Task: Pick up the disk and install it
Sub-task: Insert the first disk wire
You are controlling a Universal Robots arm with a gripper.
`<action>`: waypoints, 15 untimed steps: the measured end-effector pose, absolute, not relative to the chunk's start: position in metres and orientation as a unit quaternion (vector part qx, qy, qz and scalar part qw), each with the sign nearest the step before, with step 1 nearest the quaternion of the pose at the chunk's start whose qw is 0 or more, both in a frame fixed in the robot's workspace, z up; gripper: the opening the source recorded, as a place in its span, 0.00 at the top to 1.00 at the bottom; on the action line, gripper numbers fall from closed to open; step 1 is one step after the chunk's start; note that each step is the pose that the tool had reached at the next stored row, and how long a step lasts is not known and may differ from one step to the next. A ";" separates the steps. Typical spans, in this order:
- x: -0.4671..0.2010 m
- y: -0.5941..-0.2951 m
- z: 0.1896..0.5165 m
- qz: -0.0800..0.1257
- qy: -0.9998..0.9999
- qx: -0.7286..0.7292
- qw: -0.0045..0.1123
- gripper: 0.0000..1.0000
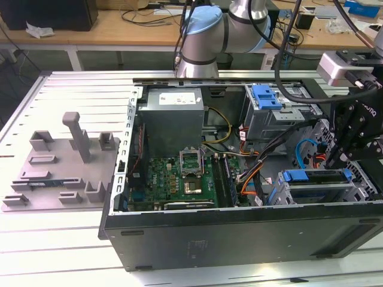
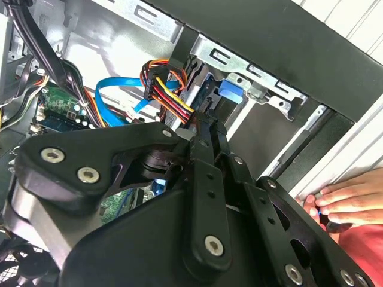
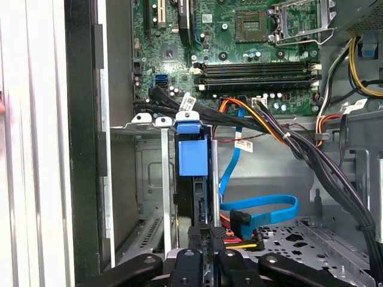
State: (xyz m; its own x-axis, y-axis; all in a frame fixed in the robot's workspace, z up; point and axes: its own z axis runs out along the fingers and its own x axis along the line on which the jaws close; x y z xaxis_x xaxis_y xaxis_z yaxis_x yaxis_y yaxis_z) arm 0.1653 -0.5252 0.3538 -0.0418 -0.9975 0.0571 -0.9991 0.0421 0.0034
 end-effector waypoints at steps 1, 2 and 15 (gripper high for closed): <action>0.165 -0.525 0.354 0.019 -0.721 0.692 0.022 0.84; 0.165 -0.525 0.354 0.019 -0.721 0.692 0.022 0.84; 0.165 -0.525 0.354 0.019 -0.716 0.698 0.022 0.84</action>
